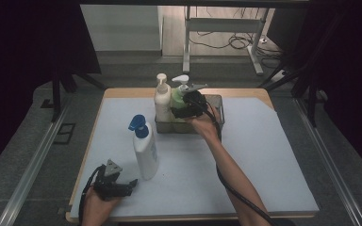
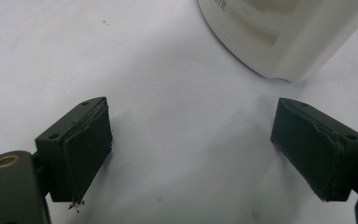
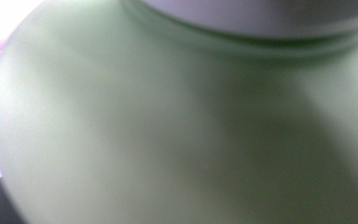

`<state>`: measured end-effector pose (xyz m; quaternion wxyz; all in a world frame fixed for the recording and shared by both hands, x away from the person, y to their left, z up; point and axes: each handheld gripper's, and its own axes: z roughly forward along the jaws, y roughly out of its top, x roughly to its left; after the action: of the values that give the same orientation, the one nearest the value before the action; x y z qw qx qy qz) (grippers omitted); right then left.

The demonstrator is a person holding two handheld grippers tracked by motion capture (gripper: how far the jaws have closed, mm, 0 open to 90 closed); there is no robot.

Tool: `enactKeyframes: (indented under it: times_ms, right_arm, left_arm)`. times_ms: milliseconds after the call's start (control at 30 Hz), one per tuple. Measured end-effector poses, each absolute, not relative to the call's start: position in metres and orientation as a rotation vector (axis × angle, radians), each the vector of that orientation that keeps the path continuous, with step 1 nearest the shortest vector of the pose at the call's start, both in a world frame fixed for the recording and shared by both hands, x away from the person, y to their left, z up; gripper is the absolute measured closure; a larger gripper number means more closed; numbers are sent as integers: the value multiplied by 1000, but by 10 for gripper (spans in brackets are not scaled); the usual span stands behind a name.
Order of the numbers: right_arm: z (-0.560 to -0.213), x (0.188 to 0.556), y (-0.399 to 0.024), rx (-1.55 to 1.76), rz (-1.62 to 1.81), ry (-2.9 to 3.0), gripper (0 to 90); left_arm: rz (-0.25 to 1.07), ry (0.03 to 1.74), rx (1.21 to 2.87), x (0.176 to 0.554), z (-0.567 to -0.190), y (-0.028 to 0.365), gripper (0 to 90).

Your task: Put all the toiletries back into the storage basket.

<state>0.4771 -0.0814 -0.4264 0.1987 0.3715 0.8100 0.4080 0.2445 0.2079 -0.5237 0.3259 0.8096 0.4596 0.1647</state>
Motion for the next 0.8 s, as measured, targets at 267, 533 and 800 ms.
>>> enactKeyframes:
  times_ms: [267,533,800]
  right_arm:
    - [-427,476,-82,1035,1087,2291,79]
    - [-427,468,-99,1075,1146,2300,108]
    - [-426,451,-119,1050,1207,2295,278]
  left_arm:
    - [431,1204,2122,245,-524,208,122]
    - [432,1205,2121,245,-524,208,122]
    - [432,1204,2122,244,-524,208,122]
